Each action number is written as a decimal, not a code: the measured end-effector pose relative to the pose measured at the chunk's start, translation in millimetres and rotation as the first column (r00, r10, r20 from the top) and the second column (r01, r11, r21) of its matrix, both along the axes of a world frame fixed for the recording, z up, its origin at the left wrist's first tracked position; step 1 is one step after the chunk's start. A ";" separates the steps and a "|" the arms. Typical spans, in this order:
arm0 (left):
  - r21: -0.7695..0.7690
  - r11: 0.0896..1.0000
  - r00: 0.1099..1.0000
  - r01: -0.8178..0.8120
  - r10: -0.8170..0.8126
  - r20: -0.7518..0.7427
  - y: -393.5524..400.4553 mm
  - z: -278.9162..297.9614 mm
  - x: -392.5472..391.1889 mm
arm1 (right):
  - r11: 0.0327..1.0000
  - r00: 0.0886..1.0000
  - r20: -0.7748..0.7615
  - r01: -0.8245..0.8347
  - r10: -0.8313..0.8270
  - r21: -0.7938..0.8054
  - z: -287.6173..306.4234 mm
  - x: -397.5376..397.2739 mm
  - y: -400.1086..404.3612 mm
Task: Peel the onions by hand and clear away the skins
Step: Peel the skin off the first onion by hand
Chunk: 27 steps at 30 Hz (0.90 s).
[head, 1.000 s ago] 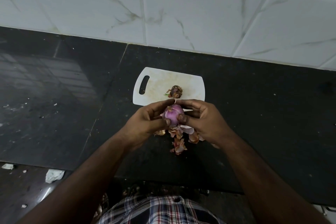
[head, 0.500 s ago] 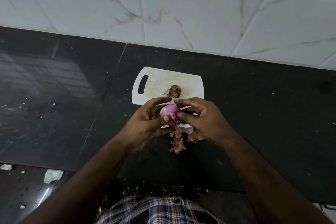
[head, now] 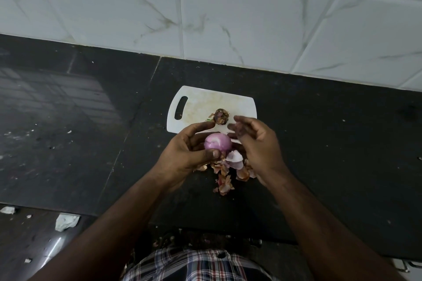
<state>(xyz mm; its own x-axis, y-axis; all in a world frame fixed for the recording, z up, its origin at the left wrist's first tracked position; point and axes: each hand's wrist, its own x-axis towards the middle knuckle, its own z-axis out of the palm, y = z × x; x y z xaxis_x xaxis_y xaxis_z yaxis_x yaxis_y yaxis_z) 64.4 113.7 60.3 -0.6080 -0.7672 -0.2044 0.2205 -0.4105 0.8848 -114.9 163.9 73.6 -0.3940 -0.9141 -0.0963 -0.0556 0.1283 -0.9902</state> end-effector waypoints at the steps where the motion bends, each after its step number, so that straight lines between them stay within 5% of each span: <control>1: -0.021 1.000 1.000 0.004 -0.003 0.022 1.3 0.6 -2.7 | 1.000 1.000 -0.010 0.011 -0.012 -0.022 3.4 4.1 -4.2; 14: 0.129 0.992 0.992 -0.005 0.021 -0.122 15.4 35.1 -27.9 | 0.899 0.962 -0.214 0.063 -0.170 -0.433 30.4 27.3 -23.8; 21: 0.229 0.973 0.980 -0.034 0.077 -0.183 14.5 43.6 -23.5 | 0.900 0.941 -0.187 0.193 -0.282 -0.391 24.9 8.3 -31.2; 27: 0.238 0.971 0.988 -0.035 0.069 -0.136 16.4 45.9 -32.4 | 0.844 0.907 -0.290 0.116 -0.304 -0.523 45.7 26.7 -33.8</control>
